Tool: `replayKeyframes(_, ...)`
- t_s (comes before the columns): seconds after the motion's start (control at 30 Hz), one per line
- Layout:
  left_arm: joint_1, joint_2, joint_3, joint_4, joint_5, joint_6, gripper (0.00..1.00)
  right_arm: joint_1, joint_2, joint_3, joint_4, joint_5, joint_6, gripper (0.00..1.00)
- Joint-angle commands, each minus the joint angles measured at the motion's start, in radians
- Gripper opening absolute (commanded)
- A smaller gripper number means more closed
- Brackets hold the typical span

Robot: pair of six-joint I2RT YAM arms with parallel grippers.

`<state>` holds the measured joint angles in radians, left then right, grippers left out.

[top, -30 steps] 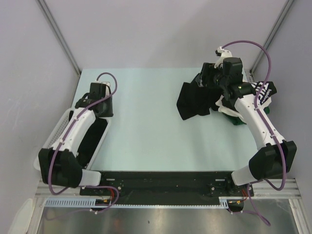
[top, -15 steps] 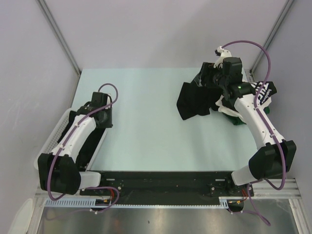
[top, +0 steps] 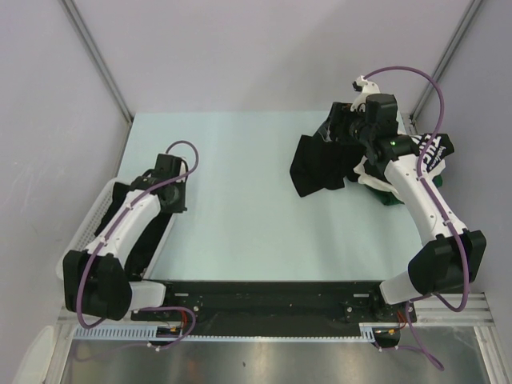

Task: Fold and stack the t-shirts
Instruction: Move the tshirt to the center of the board

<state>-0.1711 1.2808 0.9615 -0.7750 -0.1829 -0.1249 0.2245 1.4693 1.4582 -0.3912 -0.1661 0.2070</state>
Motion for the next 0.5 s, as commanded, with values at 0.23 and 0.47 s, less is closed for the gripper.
replayKeyframes(0.23,0.002,0.198,0.152,-0.024,-0.182,-0.013,0.08,-0.008,-0.009,-0.001,0.02,0.0,-0.015,0.75)
replayKeyframes(0.47,0.048,0.276,0.207,-0.017,-0.245,0.004,0.06,-0.016,-0.017,-0.002,0.014,0.008,-0.021,0.76)
